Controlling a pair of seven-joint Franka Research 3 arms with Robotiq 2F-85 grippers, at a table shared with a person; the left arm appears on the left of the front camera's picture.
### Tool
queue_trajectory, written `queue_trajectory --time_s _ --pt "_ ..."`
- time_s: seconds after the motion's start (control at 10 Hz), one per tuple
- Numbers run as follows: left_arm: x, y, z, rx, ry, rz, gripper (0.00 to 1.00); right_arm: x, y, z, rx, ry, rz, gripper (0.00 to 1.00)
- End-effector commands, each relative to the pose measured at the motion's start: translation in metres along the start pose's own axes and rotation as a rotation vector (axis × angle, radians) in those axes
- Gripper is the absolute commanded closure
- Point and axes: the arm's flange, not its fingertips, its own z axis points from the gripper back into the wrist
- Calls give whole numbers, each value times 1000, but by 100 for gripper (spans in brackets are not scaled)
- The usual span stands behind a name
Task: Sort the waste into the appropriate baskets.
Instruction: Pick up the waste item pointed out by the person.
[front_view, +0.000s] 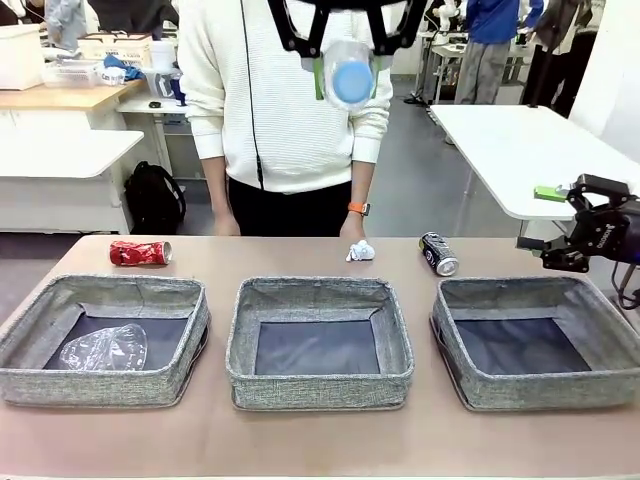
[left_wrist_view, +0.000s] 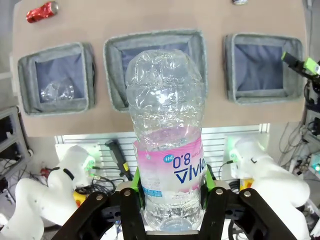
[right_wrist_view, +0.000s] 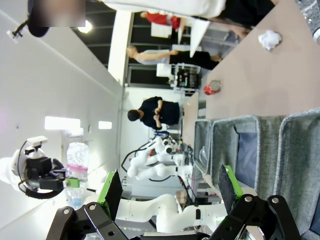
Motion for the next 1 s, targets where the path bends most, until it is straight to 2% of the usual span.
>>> queue_trajectory --time_s 0.0,0.9 --pt "9 5 9 7 13 -4 52 1 5 0 11 -7 -20 0" --pt "2 2 3 -2 0 4 52 1 5 0 11 -7 -20 0"
